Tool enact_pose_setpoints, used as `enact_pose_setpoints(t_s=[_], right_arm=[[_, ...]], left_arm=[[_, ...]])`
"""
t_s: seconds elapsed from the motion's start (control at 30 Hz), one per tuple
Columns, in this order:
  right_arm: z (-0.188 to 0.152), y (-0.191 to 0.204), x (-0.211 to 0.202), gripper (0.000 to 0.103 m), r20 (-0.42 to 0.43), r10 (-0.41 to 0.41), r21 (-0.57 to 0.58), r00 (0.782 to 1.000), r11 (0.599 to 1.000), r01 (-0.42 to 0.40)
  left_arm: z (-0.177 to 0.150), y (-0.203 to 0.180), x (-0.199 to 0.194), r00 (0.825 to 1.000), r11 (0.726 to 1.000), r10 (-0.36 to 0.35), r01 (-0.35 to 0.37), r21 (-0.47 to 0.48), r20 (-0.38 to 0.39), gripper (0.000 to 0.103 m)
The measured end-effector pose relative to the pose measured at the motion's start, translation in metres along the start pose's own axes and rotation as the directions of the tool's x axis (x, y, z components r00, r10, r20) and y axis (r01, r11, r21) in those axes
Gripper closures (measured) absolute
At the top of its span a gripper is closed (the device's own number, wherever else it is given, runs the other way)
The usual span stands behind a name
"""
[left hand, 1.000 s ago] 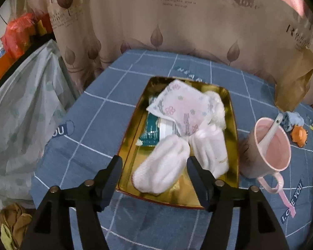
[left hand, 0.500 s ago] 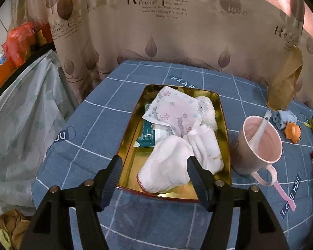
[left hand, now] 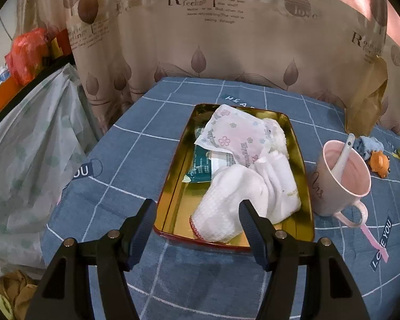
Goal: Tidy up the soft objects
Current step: 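Withdraw the open left tool from the tray, then carry the red-and-white cloth bag to the tray and release it with the right tool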
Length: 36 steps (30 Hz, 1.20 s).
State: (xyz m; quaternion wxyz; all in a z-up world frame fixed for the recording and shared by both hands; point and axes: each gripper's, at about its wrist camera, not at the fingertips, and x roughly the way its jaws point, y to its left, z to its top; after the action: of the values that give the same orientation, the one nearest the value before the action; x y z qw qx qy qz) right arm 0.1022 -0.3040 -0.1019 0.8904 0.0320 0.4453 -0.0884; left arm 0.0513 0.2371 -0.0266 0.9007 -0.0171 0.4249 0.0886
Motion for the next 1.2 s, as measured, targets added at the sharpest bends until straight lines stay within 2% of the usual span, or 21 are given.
enact_pose_setpoints(t_s=[0.13, 0.4, 0.6, 0.7, 0.9, 1.0, 1.2], right_arm=[[0.001, 0.0, -0.003, 0.075, -0.004, -0.019, -0.011, 1.0, 1.0, 0.019], [0.013, 0.009, -0.029, 0.076, 0.052, -0.014, -0.028, 0.999, 0.999, 0.016], [0.032, 0.04, -0.073, 0.076, 0.125, 0.078, -0.09, 0.989, 0.994, -0.067], [0.042, 0.071, -0.089, 0.076, 0.145, 0.14, -0.153, 0.979, 0.981, -0.118], [0.05, 0.148, -0.109, 0.076, 0.127, 0.293, -0.277, 0.948, 0.928, -0.25], [0.045, 0.187, -0.12, 0.076, 0.1, 0.366, -0.348, 0.925, 0.884, -0.312], [0.036, 0.263, -0.121, 0.076, 0.022, 0.459, -0.442, 0.888, 0.801, -0.403]], left_arm=[[0.0, 0.008, 0.0, 1.0, 0.999, -0.003, 0.003, -0.037, 0.013, 0.037], [0.001, 0.015, -0.009, 0.997, 0.998, -0.018, 0.023, -0.062, 0.078, 0.037], [0.001, 0.023, -0.009, 0.996, 0.995, 0.001, 0.008, -0.1, 0.088, 0.037], [0.001, 0.028, -0.009, 0.995, 0.993, 0.009, 0.003, -0.122, 0.095, 0.037], [0.001, 0.04, -0.011, 0.994, 0.986, 0.017, 0.0, -0.169, 0.104, 0.037], [0.0, 0.045, -0.009, 0.995, 0.982, 0.017, 0.002, -0.191, 0.095, 0.037], [0.0, 0.048, -0.008, 0.996, 0.979, 0.015, 0.004, -0.202, 0.092, 0.037]])
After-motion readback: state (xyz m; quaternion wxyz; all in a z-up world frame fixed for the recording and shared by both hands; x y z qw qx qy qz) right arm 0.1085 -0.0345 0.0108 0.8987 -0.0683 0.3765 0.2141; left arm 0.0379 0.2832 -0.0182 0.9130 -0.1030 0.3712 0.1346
